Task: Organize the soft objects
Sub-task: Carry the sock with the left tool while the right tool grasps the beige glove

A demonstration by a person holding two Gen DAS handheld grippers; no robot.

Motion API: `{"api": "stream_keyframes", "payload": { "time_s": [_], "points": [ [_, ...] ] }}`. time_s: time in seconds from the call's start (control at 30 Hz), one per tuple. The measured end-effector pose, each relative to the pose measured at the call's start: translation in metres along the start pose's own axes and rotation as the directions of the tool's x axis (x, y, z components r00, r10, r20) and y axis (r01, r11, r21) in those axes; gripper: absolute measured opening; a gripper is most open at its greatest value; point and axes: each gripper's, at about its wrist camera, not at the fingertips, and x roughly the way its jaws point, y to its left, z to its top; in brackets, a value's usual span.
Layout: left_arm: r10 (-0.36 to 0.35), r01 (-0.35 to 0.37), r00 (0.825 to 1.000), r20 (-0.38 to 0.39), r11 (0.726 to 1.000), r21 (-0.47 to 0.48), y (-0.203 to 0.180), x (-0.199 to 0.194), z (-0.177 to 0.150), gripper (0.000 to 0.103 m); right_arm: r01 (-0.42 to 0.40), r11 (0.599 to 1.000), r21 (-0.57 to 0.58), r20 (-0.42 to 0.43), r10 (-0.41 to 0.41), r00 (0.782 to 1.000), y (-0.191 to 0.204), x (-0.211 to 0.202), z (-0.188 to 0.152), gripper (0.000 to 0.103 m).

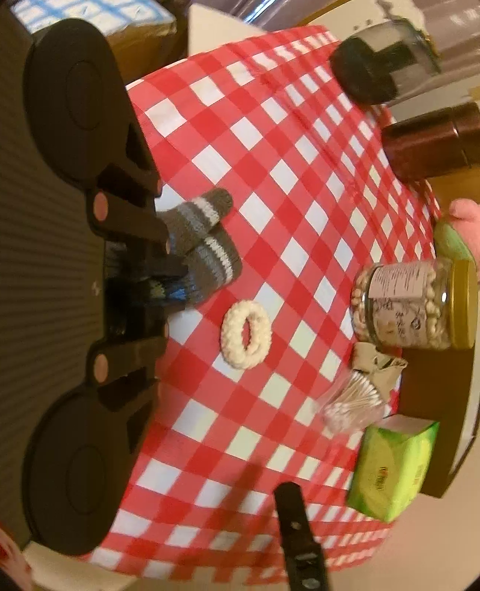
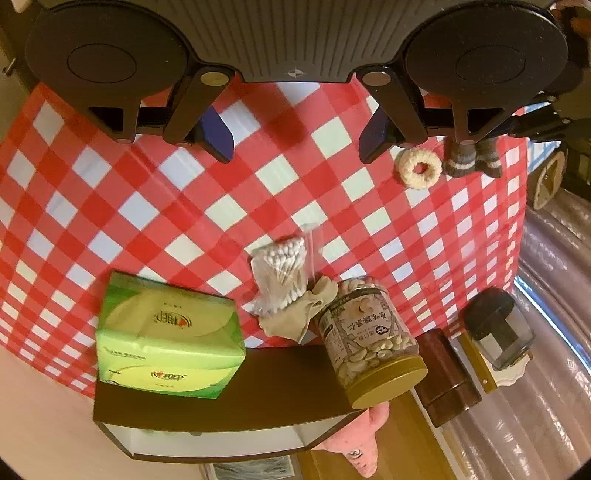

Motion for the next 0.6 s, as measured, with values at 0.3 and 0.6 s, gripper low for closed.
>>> {"api": "stream_keyframes", "payload": {
  "time_s": [0.3,0.6],
  "points": [
    [0.041,-0.042,0.999,-0.012,0.996,-0.078,0.014,-0.002,-0.003,0.029,-0.01,1.0,-0.009,-0.014,0.009,1.0,-0.001,0.018,0.012,0.075],
    [0.123,-0.134,0.99,-0.074,0.978,-0.163,0.022,-0.008,-0.008,0.067,-0.022,1.0,-0.014,-0.033,0.021,0.999,0.002,0.024,0.011,0.075]
  ]
}}
